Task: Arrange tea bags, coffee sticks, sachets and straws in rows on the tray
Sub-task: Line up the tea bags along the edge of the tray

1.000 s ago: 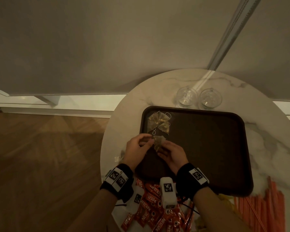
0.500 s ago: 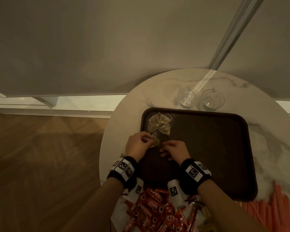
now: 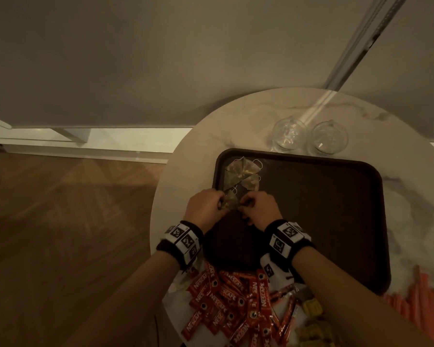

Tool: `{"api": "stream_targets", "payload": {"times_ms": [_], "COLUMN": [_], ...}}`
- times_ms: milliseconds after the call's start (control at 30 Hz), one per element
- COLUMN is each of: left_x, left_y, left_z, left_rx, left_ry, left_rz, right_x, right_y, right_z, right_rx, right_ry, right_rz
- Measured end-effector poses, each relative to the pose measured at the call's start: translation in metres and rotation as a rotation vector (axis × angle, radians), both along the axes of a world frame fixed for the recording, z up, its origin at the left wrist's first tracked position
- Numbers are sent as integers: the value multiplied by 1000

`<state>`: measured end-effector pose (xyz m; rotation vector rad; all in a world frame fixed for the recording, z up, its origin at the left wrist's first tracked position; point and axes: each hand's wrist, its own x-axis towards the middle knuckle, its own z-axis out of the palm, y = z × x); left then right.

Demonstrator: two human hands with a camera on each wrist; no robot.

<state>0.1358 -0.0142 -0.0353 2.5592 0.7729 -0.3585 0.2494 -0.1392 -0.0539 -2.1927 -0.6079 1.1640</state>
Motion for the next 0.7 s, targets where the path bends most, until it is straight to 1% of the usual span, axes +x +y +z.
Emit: {"api": "stream_targets", "payload": {"times_ms": [167, 267, 367, 567, 700], "left_x": [6, 5, 5, 8, 3], "left_y": [3, 5, 10, 13, 15], "left_z": [-3, -3, -5, -13, -5], "left_rx": [33, 34, 22, -63, -90], "left_ry": [-18, -52, -82, -117, -164], "left_rz": [-49, -60, -40, 20, 56], "right_x": [9, 4, -1, -6, -10], "right_y": [3, 1, 1, 6, 6], "right_z": [1, -1, 0, -1, 2], "right_rx": [-59, -91, -106, -117, -106], "right_ry": [-98, -113, -106, -187, -184], "right_rz": [1, 61, 67, 84, 105]}}
